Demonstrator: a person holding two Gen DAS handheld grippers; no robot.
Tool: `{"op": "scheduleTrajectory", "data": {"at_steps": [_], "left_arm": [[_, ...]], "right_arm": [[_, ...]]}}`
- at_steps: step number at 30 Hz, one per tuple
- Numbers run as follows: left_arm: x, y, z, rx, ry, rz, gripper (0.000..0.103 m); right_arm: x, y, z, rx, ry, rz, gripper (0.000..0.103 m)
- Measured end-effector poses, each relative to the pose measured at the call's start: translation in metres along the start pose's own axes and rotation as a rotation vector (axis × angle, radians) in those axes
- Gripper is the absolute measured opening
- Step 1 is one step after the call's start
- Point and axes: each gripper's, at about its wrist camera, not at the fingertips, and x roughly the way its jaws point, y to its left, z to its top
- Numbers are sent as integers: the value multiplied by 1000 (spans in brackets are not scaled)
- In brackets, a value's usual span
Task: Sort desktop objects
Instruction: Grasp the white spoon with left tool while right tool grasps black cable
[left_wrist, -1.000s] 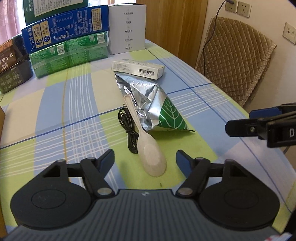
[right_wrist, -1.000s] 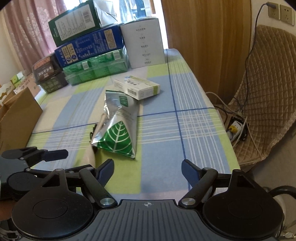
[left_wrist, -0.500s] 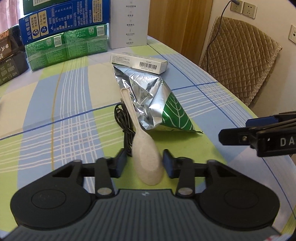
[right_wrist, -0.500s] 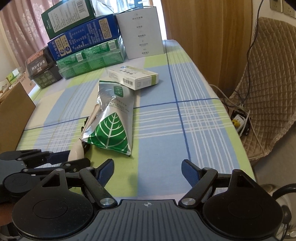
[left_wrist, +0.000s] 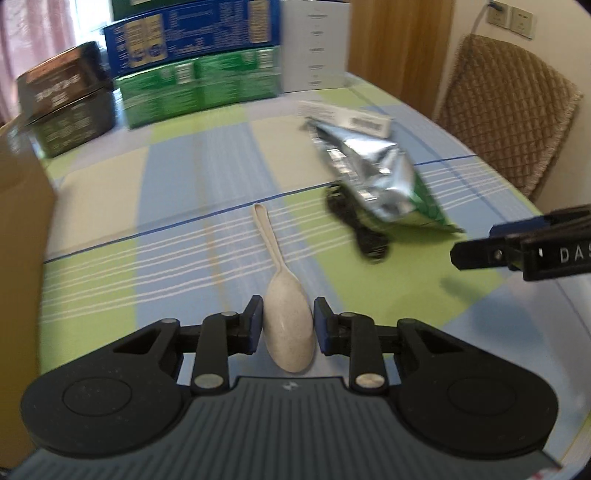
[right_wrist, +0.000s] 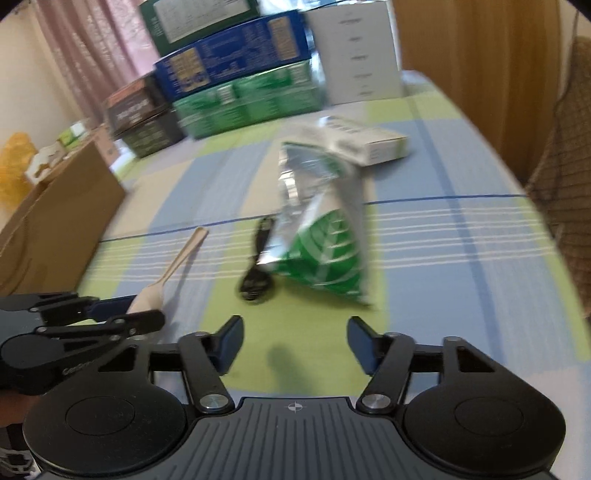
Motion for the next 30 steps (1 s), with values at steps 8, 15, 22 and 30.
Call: {"op": "scheduleTrajectory", "data": {"at_steps": [8, 15, 22, 30], "left_arm": [[-1, 29, -8, -92, -3, 10, 42], [-5, 32, -14, -89, -14, 12, 44], [-4, 32, -15, -69, -11, 2, 44], [2, 19, -16, -10, -10, 13, 42]], "right_arm": [[40, 29, 9, -92, -29, -36, 52], [60, 43, 11, -167, -80, -115, 37], [44, 44, -3, -170, -38, -103, 21], [1, 49, -48, -162, -25, -114, 21]]}}
